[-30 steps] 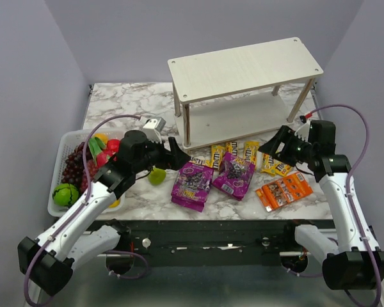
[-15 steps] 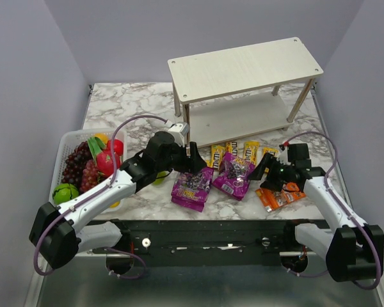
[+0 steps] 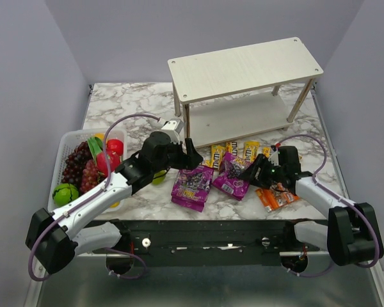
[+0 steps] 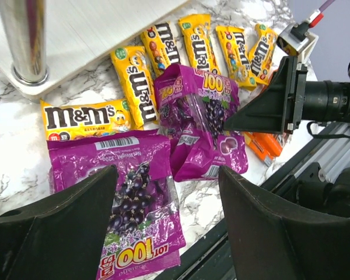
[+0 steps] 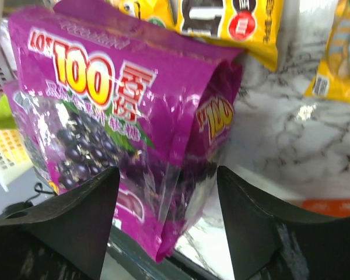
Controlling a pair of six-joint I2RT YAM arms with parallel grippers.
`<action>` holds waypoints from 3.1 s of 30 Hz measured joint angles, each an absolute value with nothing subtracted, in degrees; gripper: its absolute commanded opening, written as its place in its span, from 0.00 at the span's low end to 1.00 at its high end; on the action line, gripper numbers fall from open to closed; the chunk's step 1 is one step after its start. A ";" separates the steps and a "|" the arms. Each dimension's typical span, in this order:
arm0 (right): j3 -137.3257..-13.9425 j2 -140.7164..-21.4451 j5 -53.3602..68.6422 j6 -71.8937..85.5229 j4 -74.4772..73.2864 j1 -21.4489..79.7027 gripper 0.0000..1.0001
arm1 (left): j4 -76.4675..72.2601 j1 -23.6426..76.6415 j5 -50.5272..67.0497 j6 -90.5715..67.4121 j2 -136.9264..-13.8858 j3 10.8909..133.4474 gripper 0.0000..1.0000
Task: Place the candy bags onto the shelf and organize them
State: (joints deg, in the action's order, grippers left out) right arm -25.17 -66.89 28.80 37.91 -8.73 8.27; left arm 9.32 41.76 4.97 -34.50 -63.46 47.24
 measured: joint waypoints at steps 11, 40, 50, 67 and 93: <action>-24.86 -66.28 29.23 39.99 -4.34 8.47 0.01 | 11.16 41.76 -0.30 -34.96 -59.57 47.92 0.81; -72.55 -49.41 24.80 29.98 -41.67 8.58 0.01 | 16.05 41.76 -14.98 -24.95 -52.62 59.90 0.87; -91.85 -60.80 33.76 28.27 -41.58 8.58 0.01 | 19.81 41.74 -24.12 -24.23 -52.51 64.79 0.89; -128.55 -99.88 55.29 31.07 -28.34 10.20 0.01 | 25.58 41.15 -30.00 -26.11 -55.20 69.65 0.90; -136.68 -117.89 57.87 39.83 -20.56 10.37 0.78 | 26.02 36.14 -28.64 -25.89 -61.32 73.63 0.96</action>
State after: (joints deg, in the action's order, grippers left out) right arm -136.68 -117.89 57.87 39.83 -20.56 10.37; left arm 26.02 36.14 -28.64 -25.89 -61.32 73.63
